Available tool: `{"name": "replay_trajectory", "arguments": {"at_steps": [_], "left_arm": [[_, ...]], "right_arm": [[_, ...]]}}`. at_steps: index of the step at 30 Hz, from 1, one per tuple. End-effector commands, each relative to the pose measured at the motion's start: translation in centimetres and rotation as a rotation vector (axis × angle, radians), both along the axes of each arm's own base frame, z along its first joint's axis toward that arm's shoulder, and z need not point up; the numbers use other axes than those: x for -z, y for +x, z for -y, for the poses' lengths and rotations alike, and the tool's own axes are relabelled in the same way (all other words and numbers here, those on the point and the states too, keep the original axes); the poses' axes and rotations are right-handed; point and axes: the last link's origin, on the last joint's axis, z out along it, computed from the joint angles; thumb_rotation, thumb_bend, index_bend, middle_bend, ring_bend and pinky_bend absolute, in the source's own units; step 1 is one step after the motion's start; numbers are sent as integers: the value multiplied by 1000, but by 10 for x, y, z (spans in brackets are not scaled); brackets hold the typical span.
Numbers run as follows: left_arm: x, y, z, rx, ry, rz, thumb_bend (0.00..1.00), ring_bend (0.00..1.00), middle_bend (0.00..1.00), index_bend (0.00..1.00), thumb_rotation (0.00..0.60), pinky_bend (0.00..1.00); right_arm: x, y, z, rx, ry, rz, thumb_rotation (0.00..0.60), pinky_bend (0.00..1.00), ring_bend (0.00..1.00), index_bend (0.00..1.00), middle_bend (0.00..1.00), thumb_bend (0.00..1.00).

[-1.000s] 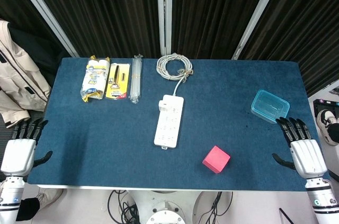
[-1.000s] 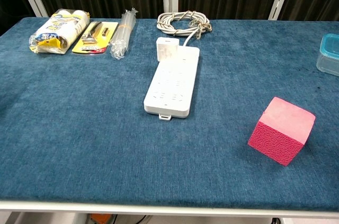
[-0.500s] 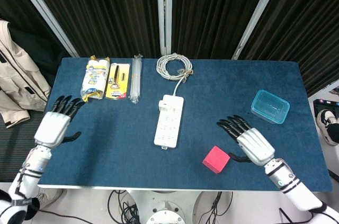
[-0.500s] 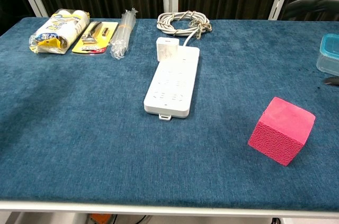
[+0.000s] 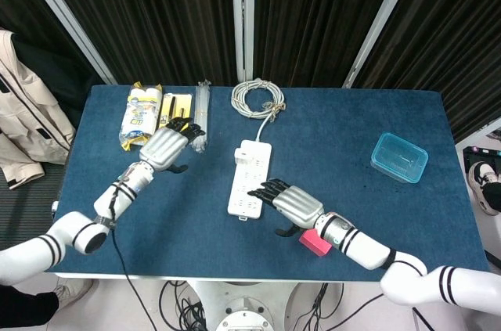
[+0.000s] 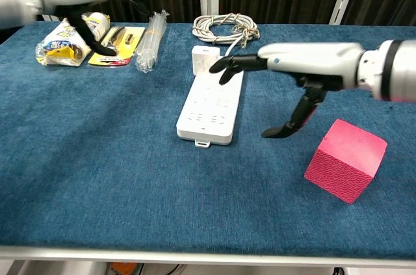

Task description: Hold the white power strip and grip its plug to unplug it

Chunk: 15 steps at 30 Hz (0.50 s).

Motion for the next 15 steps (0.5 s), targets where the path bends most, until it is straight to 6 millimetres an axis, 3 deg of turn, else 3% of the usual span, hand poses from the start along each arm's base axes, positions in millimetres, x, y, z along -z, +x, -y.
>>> {"name": "replay_trajectory", "arguments": {"at_steps": [1, 15], "left_arm": [[36, 21, -13, 20, -69, -27, 209, 52, 144, 187, 600, 137], [95, 69, -17, 115, -200, 29, 209, 114, 167, 194, 600, 202]], "right_arm": [[16, 6, 6, -10, -3, -14, 600, 0, 0, 56, 134, 171], [46, 3, 10, 28, -2, 14, 600, 0, 0, 60, 133, 206]]}}
